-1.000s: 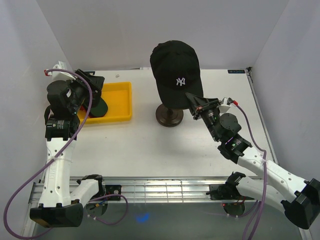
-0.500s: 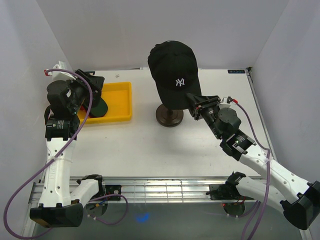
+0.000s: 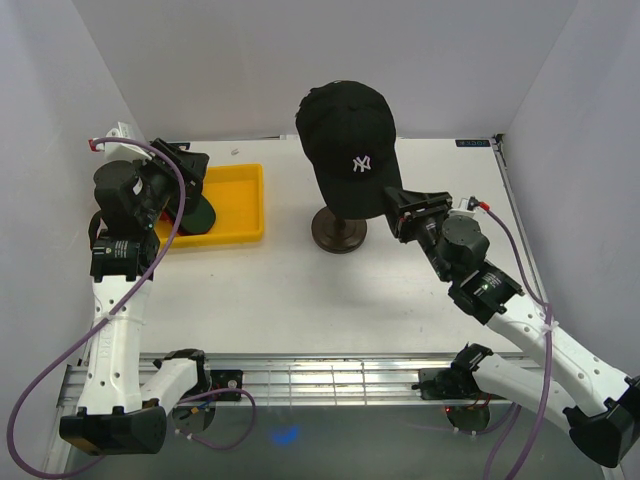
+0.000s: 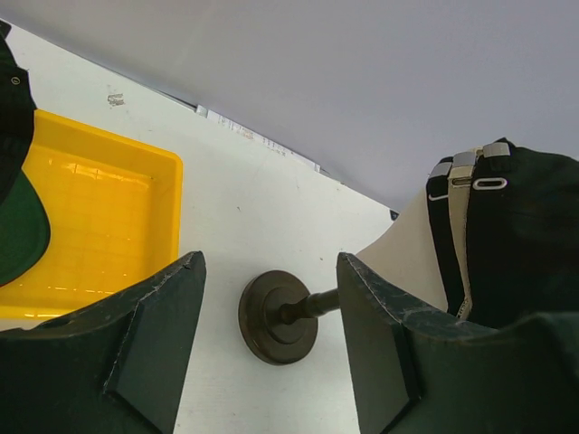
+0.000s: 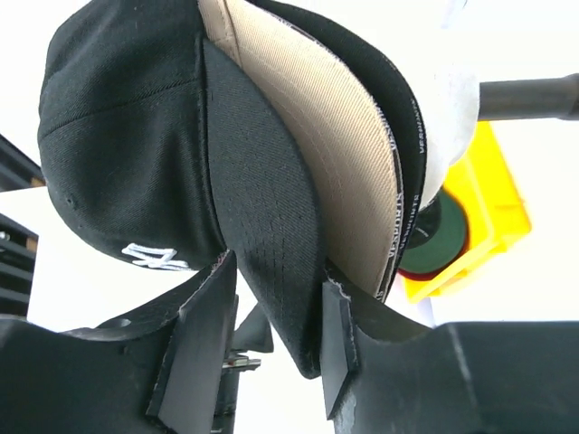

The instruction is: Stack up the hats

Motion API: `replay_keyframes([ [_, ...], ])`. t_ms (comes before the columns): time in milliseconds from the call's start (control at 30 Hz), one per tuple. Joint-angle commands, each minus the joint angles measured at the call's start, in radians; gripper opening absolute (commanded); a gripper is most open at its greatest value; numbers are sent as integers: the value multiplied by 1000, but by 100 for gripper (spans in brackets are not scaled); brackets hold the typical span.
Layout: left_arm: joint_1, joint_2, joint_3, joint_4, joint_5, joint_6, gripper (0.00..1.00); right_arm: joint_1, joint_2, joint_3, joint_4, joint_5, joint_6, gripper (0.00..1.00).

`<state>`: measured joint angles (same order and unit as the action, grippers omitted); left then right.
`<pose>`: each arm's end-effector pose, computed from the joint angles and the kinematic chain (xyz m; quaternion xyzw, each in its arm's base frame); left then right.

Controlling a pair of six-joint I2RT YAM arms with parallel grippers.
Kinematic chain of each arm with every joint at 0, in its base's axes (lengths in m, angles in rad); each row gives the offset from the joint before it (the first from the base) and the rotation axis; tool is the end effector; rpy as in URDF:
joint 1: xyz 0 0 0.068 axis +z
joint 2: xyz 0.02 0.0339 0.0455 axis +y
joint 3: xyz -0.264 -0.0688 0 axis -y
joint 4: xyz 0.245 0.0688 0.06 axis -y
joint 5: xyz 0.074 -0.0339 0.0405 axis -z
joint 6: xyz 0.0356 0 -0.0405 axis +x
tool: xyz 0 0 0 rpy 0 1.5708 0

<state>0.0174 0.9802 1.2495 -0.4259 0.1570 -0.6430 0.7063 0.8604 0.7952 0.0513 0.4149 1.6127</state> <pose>0.2011 -0.0021 0.4388 -0.1975 0.7335 -0.2560 0.5979 0.1636 0.1207 0.3561 0.4351 0.5631 0.5712 0.4091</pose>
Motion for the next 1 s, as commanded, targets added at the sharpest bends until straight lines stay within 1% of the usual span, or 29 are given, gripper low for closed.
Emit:
replay_keyframes([
  [0, 0, -11, -7, 4, -7, 13, 70, -11, 9, 9, -169, 70, -56, 45],
  [133, 0, -11, -10, 9, -4, 13, 70, -11, -6, 6, -183, 87, -60, 29],
  [367, 0, -12, -18, 15, -4, 13, 70, -11, -11, 32, -255, 122, -68, 23],
  [600, 0, -15, -19, 16, -10, 13, 70, -13, 52, 131, -438, 154, -51, 9],
  [667, 0, -18, -22, 16, -11, 14, 70, -14, 58, 137, -441, 151, -63, 8],
  [800, 0, -20, -24, 15, -16, 17, 70, -22, 110, 171, -510, 134, -66, 8],
  [967, 0, -20, -22, 15, -17, 20, 70, -48, 140, 165, -519, 91, -82, 8],
])
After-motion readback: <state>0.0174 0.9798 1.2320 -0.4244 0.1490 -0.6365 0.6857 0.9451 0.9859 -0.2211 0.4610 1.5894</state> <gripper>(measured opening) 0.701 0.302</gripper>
